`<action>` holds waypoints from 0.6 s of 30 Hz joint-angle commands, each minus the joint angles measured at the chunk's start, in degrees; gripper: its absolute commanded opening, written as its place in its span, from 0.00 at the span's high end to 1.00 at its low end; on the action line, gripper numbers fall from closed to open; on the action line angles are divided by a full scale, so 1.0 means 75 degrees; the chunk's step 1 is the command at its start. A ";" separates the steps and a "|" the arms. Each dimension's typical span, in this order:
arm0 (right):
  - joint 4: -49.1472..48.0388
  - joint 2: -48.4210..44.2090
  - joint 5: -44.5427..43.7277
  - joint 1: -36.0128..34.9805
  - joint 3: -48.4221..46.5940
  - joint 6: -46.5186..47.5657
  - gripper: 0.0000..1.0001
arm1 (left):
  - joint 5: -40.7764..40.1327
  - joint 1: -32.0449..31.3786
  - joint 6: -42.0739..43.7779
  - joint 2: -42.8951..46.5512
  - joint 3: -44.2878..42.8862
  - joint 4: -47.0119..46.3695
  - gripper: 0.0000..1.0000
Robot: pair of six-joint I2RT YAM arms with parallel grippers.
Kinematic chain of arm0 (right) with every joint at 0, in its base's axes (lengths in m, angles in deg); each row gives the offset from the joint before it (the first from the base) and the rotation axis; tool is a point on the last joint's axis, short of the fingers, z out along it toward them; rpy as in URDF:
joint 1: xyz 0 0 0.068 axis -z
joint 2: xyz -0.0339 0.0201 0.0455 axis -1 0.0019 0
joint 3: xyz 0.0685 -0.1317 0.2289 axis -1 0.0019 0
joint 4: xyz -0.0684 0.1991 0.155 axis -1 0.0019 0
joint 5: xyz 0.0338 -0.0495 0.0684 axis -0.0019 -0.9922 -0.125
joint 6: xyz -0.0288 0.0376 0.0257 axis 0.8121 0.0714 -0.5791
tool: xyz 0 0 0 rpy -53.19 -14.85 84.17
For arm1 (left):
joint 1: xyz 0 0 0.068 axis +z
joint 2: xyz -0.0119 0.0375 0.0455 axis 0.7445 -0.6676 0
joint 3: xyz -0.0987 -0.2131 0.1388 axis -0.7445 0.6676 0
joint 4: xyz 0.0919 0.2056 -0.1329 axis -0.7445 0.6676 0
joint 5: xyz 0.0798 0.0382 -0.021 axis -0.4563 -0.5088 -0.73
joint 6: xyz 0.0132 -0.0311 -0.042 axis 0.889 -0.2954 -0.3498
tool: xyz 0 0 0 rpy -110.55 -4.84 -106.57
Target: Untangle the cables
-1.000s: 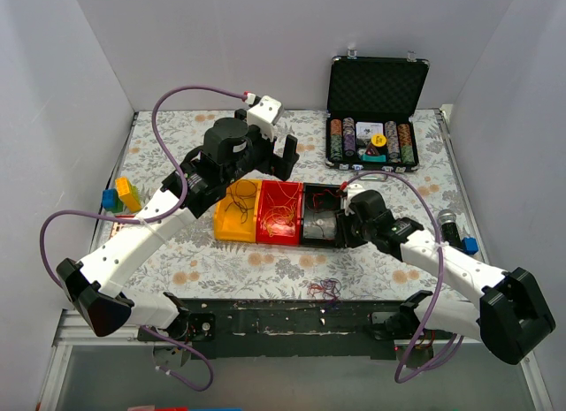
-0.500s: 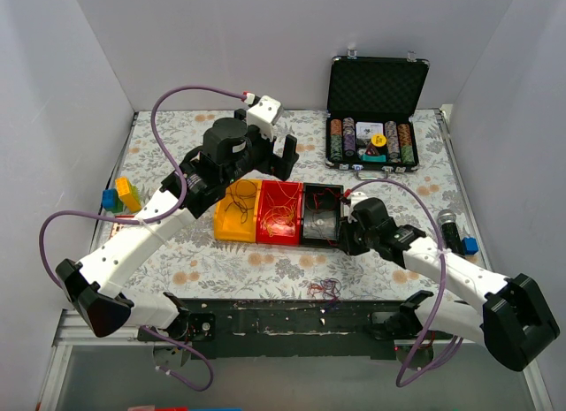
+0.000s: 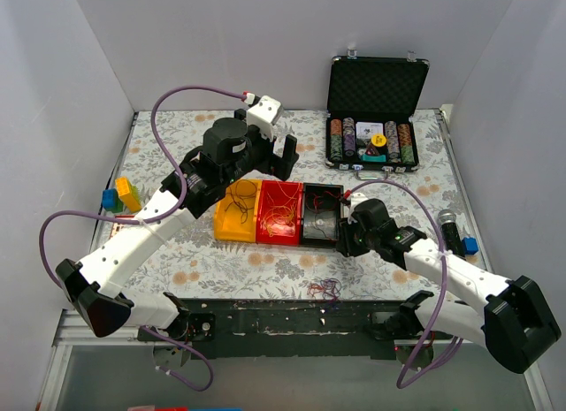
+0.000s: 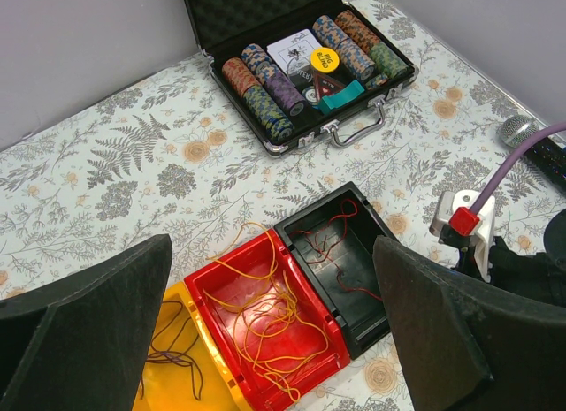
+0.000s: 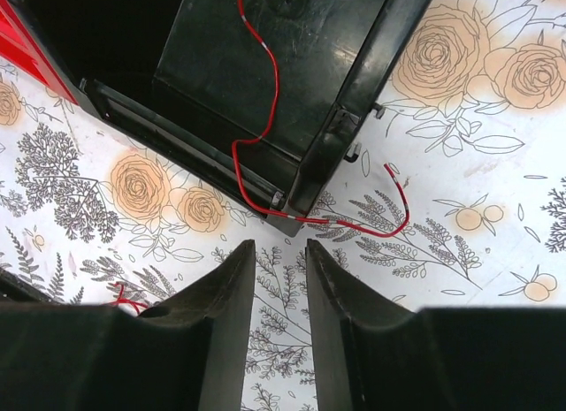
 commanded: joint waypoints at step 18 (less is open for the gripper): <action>-0.0113 -0.1120 -0.0454 0.0087 0.0382 -0.3400 0.29 | 0.0013 0.0050 0.0073 0.0507 0.0239 -0.0125 0.02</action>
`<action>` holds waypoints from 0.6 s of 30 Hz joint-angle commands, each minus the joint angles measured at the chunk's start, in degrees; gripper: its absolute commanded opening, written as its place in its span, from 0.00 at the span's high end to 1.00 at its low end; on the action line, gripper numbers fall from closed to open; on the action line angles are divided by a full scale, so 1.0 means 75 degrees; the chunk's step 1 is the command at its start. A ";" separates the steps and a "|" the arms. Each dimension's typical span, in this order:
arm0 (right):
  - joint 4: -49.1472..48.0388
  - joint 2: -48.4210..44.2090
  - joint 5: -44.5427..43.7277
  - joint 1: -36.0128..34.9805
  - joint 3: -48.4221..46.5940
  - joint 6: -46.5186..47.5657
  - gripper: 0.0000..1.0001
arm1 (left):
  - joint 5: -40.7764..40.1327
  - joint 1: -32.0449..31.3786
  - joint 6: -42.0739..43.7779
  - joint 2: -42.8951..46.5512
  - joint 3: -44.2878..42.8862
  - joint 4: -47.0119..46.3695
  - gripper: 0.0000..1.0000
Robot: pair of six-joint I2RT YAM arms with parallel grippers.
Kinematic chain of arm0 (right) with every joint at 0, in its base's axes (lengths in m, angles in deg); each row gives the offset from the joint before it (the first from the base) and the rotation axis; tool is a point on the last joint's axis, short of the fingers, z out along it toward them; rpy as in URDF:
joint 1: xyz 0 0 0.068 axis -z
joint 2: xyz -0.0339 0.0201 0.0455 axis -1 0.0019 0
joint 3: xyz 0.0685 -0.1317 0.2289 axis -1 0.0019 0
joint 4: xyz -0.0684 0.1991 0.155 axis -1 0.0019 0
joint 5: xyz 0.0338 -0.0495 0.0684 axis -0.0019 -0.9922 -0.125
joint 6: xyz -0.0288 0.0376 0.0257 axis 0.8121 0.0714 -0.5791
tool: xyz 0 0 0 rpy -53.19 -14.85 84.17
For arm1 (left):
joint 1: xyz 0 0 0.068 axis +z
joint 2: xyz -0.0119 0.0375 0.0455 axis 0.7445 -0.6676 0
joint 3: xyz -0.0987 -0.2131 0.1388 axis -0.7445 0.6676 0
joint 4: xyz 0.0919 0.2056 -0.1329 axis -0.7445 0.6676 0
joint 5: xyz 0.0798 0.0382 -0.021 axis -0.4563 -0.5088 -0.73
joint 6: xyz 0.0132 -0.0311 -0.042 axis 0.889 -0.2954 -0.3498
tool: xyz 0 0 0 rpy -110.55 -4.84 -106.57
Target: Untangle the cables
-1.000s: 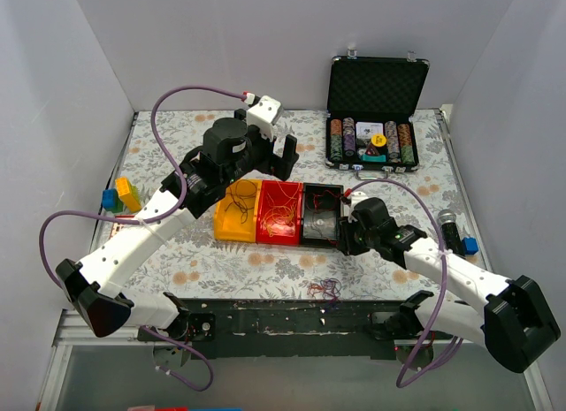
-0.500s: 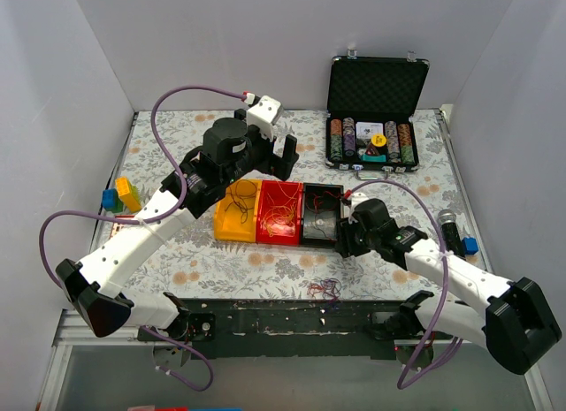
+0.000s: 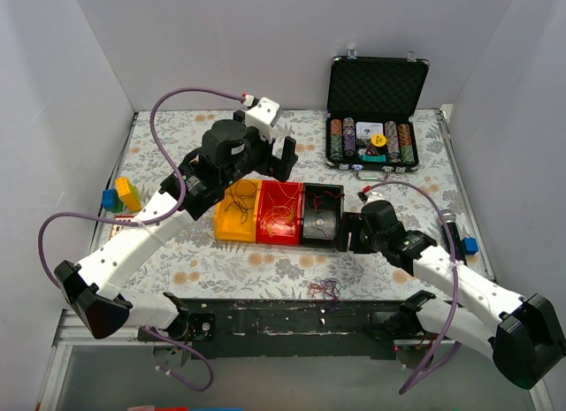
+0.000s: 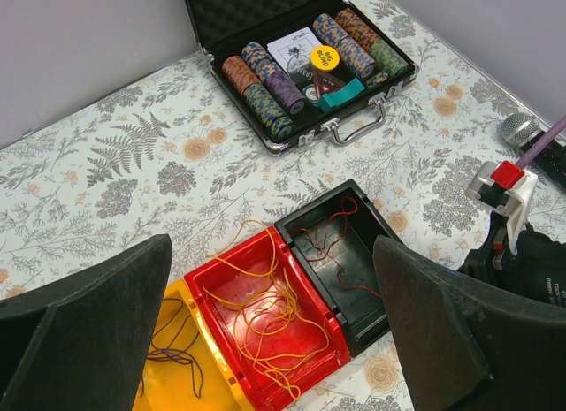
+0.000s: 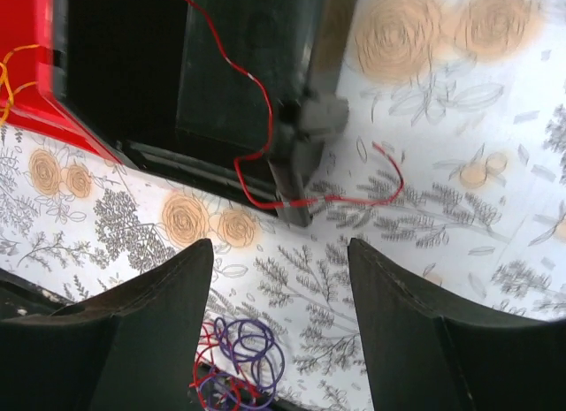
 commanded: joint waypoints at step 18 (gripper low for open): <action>-0.2544 -0.1571 -0.1243 0.0081 0.1954 -0.4623 0.51 | -0.0002 0.0038 0.0020 0.0455 0.0163 -0.0090 0.02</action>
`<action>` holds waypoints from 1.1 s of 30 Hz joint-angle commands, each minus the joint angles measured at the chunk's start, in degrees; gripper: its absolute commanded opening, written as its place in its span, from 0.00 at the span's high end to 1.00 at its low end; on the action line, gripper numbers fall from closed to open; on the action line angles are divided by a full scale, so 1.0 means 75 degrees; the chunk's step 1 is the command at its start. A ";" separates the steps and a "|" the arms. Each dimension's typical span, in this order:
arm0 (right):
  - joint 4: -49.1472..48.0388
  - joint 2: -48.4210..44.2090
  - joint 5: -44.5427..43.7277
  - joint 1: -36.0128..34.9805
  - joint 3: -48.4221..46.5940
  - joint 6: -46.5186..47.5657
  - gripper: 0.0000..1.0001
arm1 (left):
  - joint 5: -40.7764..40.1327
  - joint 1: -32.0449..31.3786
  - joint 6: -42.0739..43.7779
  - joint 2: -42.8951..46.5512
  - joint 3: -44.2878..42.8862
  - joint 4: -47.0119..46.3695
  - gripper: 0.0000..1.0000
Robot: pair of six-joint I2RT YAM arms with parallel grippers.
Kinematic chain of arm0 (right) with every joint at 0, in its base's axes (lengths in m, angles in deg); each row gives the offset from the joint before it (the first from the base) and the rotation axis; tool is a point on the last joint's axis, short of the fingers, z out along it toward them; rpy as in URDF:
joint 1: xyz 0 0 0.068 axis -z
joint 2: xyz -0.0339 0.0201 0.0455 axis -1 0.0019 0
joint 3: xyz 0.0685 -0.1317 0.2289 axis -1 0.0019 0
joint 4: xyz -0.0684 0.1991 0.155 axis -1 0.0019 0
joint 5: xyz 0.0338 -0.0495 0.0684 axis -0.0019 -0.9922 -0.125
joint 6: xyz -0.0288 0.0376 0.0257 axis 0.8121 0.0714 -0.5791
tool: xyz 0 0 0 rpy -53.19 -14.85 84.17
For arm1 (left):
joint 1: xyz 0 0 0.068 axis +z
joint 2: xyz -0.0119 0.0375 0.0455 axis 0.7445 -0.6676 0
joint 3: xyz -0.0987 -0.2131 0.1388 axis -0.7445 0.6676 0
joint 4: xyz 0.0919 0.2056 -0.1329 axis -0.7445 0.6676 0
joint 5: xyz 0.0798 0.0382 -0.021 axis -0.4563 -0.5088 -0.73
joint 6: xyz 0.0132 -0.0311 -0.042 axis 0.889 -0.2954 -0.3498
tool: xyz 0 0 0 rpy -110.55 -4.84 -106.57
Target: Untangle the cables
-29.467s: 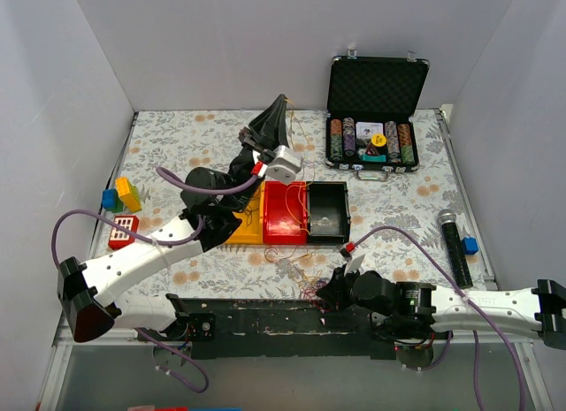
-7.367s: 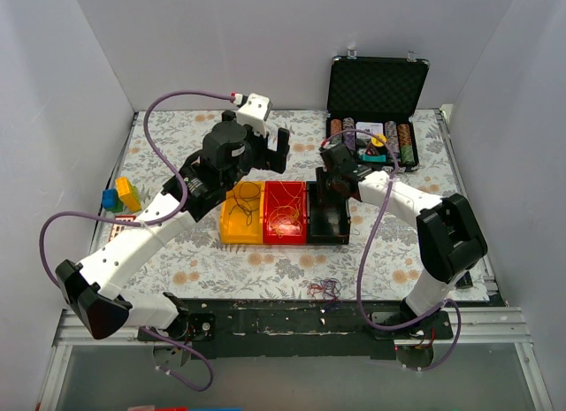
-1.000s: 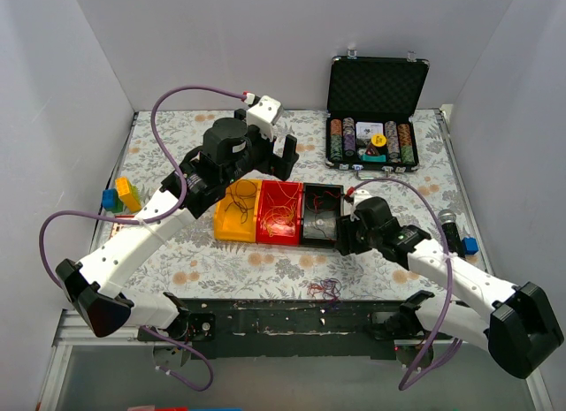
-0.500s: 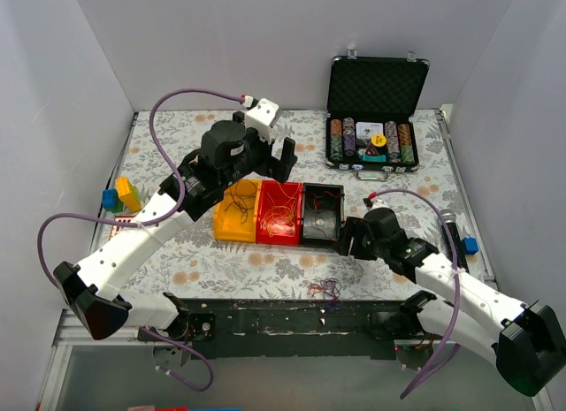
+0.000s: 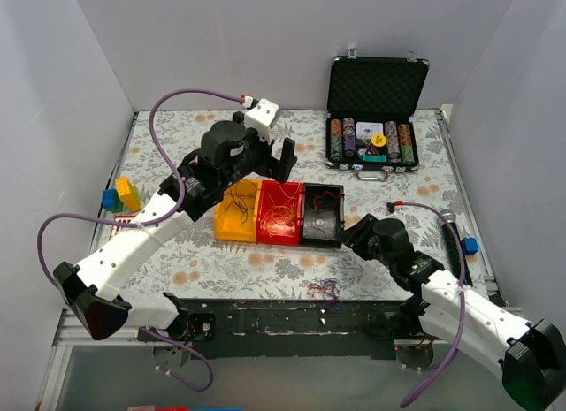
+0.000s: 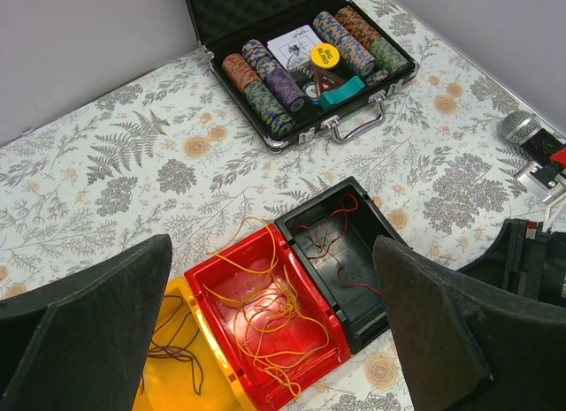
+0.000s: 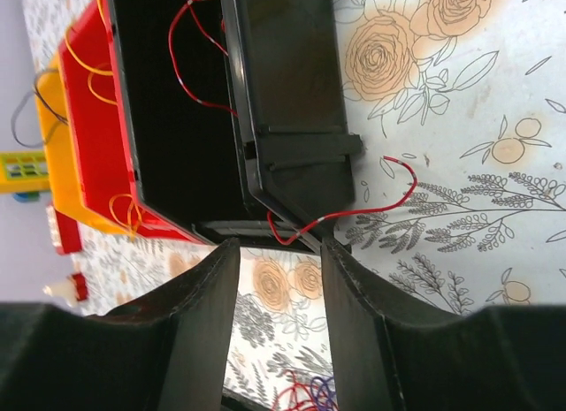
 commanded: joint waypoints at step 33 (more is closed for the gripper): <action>-0.0299 0.0328 -0.1004 0.0093 -0.0505 -0.0575 0.99 | -0.0023 0.0050 -0.0023 0.0432 0.0059 -0.0075 0.02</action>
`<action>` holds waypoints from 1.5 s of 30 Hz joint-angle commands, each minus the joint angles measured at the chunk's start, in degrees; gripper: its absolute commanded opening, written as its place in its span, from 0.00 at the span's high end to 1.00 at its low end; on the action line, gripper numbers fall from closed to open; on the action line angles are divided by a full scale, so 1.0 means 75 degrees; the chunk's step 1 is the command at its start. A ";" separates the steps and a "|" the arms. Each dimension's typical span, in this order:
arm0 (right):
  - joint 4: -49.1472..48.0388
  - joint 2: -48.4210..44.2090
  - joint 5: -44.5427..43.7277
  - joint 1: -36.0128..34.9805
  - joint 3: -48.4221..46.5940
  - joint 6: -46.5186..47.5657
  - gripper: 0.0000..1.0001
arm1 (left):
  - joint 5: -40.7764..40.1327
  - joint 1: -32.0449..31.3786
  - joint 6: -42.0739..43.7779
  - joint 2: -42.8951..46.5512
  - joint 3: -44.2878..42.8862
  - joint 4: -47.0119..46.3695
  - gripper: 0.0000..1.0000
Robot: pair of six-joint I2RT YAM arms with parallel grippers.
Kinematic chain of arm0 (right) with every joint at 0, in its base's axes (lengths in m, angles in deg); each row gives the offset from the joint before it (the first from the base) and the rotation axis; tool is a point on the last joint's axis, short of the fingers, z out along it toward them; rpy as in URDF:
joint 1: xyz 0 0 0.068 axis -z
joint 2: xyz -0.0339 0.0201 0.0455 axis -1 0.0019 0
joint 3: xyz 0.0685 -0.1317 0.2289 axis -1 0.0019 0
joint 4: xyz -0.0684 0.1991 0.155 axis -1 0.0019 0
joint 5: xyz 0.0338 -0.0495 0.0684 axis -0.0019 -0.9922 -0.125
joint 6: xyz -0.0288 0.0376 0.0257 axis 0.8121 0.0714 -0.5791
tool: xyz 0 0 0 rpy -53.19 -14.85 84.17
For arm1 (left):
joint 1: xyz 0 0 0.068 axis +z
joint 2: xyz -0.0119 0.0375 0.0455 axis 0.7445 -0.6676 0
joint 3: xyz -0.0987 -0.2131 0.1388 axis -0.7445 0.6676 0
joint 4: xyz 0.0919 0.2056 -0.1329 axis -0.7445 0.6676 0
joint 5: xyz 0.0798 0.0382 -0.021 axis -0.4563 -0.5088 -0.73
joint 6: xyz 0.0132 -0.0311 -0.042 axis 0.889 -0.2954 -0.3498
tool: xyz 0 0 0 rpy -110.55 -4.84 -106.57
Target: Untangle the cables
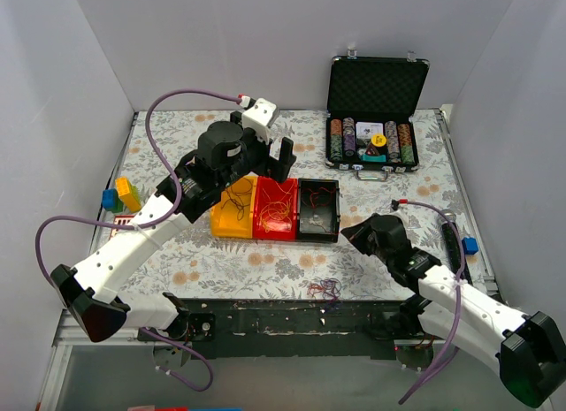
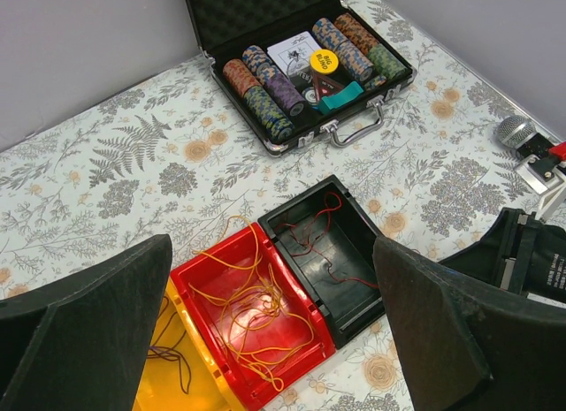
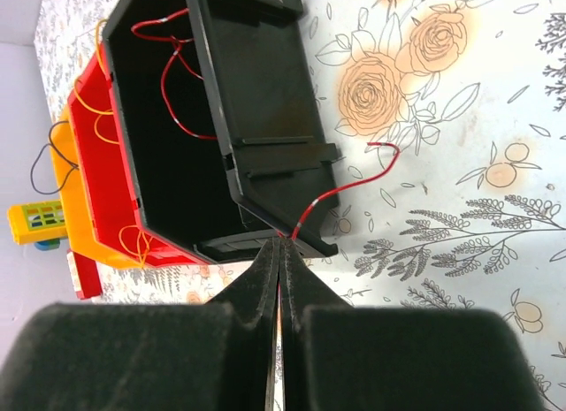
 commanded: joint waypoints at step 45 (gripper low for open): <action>0.0107 0.1691 -0.1204 0.0120 -0.1009 -0.2509 0.85 | -0.0102 0.0050 0.0003 0.0536 0.0354 -0.0064 0.02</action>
